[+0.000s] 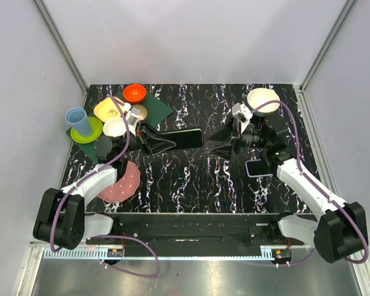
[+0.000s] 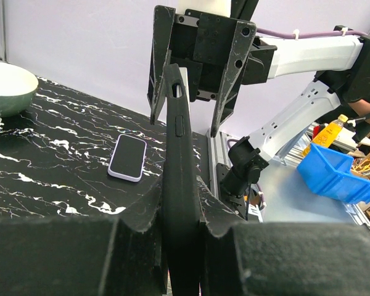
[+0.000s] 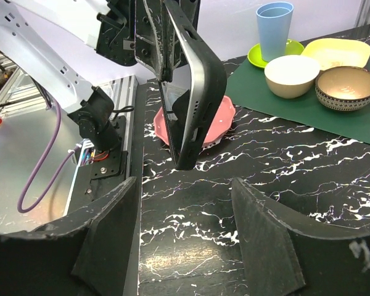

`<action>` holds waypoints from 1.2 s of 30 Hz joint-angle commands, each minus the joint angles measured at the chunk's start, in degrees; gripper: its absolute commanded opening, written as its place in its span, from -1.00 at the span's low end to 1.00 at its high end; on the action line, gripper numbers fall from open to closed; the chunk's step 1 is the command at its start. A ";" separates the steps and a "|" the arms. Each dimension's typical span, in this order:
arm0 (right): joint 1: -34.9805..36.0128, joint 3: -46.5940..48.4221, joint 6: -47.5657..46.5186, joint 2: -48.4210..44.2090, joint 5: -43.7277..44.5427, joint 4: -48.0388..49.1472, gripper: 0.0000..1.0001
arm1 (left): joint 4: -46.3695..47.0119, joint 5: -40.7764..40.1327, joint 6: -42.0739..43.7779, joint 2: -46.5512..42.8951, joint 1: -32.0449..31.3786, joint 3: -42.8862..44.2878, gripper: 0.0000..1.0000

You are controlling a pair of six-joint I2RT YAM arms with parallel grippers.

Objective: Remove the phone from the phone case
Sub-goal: Remove the phone case from the phone.

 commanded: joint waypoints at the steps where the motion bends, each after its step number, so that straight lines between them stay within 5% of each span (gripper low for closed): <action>1: 1.26 -0.30 -2.07 0.34 1.10 1.56 0.34 | 11.90 -2.55 -0.90 -0.05 0.28 2.67 -1.00; 23: 2.32 -2.49 4.26 2.62 2.24 10.26 -0.33 | 12.60 -2.03 -1.78 1.53 -0.33 2.76 -1.00; 36: 2.76 -3.46 4.43 2.89 1.27 12.46 -0.44 | 12.60 -1.67 -1.95 1.62 -0.60 3.02 -1.00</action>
